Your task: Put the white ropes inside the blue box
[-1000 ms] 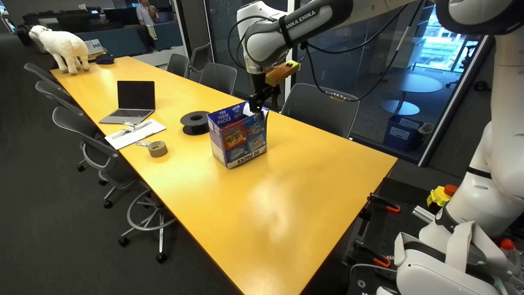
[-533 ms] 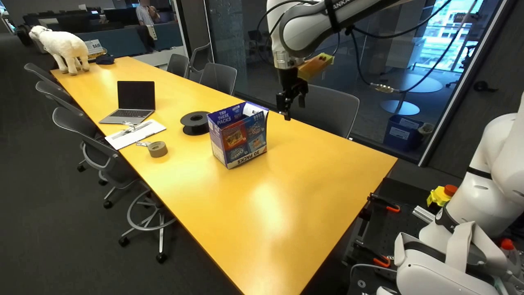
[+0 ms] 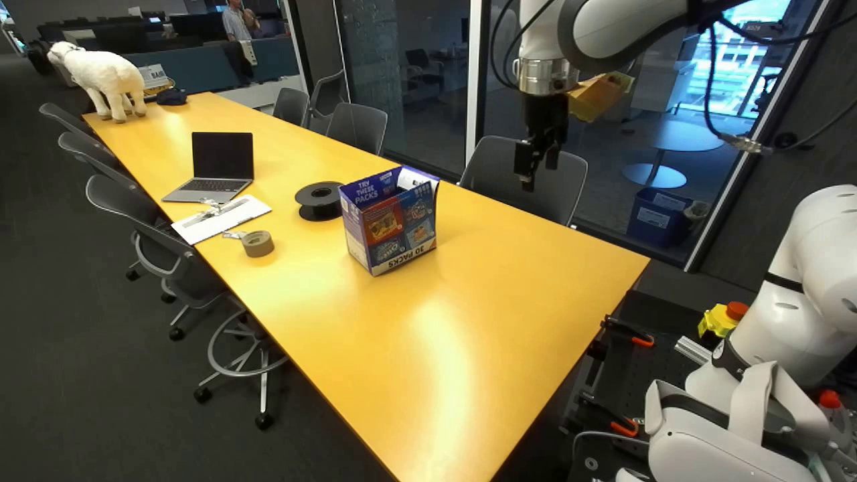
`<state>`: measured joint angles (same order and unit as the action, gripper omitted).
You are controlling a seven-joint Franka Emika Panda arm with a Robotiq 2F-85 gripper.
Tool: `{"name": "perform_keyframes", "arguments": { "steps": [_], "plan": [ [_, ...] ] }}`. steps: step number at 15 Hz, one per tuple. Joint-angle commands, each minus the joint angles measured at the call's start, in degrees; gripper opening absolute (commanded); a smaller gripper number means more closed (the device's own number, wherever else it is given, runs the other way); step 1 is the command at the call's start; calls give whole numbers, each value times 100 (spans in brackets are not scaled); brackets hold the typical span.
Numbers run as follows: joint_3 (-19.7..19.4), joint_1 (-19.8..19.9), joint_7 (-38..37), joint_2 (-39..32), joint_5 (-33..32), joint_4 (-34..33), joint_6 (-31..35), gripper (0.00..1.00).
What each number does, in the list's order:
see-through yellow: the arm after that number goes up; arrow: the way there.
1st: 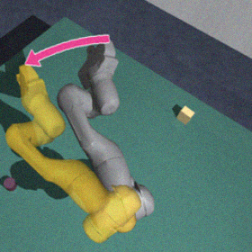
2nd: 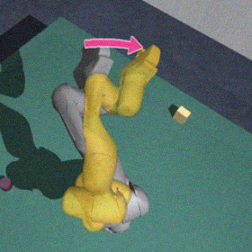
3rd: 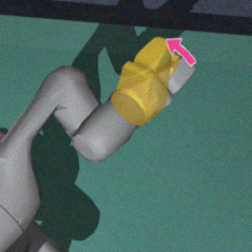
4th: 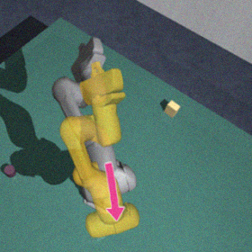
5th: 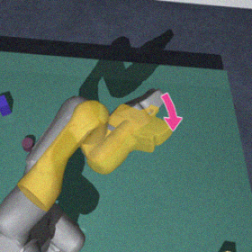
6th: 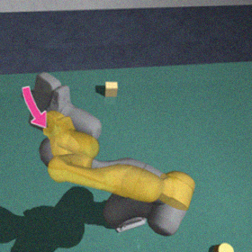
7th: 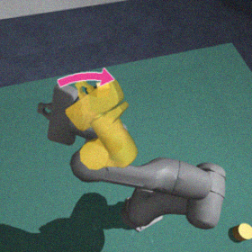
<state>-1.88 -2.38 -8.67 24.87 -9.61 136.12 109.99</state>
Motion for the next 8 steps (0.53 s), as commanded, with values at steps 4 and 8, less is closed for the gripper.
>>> {"name": "perform_keyframes", "arguments": {
  "steps": [4, 8],
  "plan": [
    [33, 219, 168, 2426, 415, 1239, -543, 100],
    [-243, 217, 484, 2918, 875, 1114, -1113, 100]
  ]
}}
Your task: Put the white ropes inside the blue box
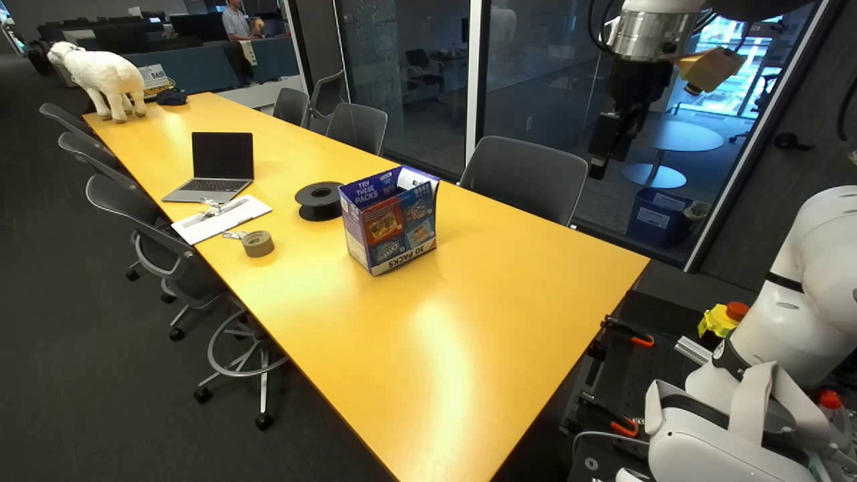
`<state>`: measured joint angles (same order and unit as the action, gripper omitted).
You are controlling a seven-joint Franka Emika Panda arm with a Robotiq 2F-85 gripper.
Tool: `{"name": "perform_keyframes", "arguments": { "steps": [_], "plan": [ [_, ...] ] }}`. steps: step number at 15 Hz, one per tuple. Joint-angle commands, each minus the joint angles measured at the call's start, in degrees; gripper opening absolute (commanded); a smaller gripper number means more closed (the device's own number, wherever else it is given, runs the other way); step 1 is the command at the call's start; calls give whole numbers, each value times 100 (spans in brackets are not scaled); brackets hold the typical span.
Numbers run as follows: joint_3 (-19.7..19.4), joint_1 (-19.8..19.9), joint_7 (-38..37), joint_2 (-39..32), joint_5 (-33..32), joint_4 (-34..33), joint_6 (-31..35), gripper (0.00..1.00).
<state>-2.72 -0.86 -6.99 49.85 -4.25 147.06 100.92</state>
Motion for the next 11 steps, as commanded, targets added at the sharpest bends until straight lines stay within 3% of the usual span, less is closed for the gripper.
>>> {"name": "perform_keyframes", "arguments": {
  "steps": [1, 5, 11],
  "plan": [
    [-205, 64, 378, 487, 418, 6, -251, 100],
    [-340, 84, 597, 530, 598, 16, -288, 100],
    [-244, 200, 503, 471, 510, 72, -267, 100]
  ]
}}
